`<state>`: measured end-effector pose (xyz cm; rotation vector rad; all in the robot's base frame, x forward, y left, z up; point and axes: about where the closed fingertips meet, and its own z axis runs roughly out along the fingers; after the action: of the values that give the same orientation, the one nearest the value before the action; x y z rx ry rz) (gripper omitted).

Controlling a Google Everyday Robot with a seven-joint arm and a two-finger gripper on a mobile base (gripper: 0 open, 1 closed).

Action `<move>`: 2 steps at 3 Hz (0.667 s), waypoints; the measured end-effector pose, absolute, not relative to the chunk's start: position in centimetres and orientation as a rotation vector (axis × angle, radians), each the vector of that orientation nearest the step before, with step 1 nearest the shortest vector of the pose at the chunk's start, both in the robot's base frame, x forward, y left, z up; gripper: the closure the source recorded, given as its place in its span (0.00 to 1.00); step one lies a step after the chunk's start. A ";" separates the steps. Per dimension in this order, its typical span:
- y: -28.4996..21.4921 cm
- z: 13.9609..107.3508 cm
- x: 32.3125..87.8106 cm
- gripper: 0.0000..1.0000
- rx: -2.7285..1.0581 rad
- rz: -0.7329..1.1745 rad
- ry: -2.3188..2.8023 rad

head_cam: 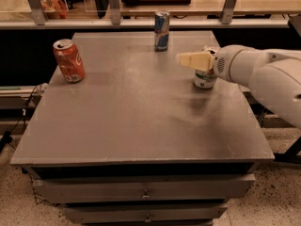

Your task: Place 7up can upright

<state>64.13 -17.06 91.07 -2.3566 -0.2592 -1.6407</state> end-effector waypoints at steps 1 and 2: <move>-19.1 94.3 64.5 0.00 -2.359 -1.651 -0.249; -22.7 100.0 65.4 0.00 -2.331 -1.722 -0.146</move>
Offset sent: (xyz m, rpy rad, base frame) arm 0.0216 -0.1073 0.1594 0.0912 -0.0957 -0.1710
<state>65.36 -22.72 100.05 -2.3307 -0.1458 -1.7220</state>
